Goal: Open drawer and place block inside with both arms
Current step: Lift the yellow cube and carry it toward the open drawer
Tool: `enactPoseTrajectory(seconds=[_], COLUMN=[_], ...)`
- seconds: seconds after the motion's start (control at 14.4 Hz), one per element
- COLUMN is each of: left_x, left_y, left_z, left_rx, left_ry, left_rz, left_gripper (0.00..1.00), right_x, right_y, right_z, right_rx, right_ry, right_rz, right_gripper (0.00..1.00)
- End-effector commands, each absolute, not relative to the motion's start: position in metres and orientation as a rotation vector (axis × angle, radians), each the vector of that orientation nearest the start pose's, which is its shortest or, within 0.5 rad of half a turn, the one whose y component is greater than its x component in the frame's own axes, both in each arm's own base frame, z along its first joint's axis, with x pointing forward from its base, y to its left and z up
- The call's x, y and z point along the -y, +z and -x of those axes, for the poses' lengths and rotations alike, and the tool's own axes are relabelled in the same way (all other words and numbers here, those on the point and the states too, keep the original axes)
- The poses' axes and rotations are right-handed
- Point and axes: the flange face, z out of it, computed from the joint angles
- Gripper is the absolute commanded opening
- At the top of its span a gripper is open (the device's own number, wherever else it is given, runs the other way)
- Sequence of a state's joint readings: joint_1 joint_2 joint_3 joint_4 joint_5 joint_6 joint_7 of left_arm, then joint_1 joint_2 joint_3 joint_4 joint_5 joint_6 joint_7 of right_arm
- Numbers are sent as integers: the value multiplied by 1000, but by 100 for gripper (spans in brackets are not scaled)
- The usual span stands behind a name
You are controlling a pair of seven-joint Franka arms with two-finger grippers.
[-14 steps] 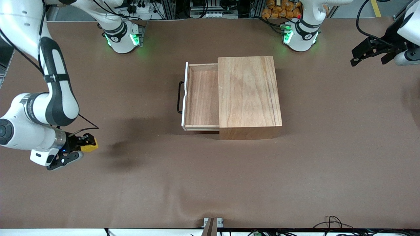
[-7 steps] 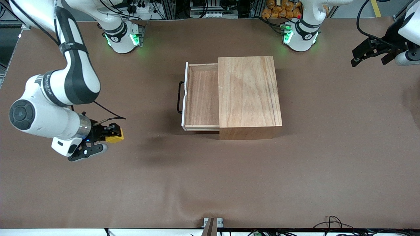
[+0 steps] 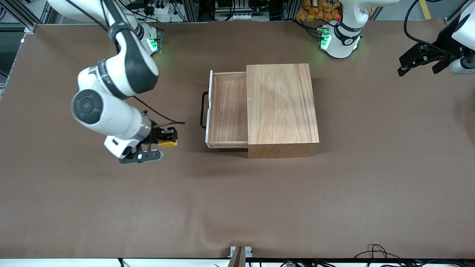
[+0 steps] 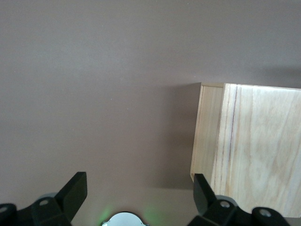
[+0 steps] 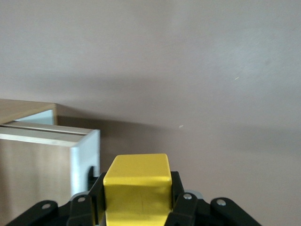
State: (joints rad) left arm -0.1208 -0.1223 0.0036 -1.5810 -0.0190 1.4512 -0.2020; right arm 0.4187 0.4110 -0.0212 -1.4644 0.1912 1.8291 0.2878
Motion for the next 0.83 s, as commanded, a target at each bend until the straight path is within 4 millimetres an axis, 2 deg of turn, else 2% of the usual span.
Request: enactPoseTrajectory(seconds=[0.0,0.14,0.35,0.56,0.76], left_x=[60,60,60,59,55], left_y=[676,677,676,675,675], left_z=[-498,-499,-500,-502,-502], left_rx=[160,160,160,163,175], left_ry=[-2,-11,-18,-21,-21], left_rz=[3169,3170,3170,3171,3170], left_gripper=[100,100,100,100,100], right_x=[-328,-363,-384,-417,-444], right_y=[447,443,441,423,402], right_z=[-599,-582,-570,-553,-539], right_rx=[-30,-111,-142,-81,-145], right_ry=[138,137,150,151,142], right_rz=[2985,2989,2986,3000,3008], right_gripper=[0,0,0,0,0])
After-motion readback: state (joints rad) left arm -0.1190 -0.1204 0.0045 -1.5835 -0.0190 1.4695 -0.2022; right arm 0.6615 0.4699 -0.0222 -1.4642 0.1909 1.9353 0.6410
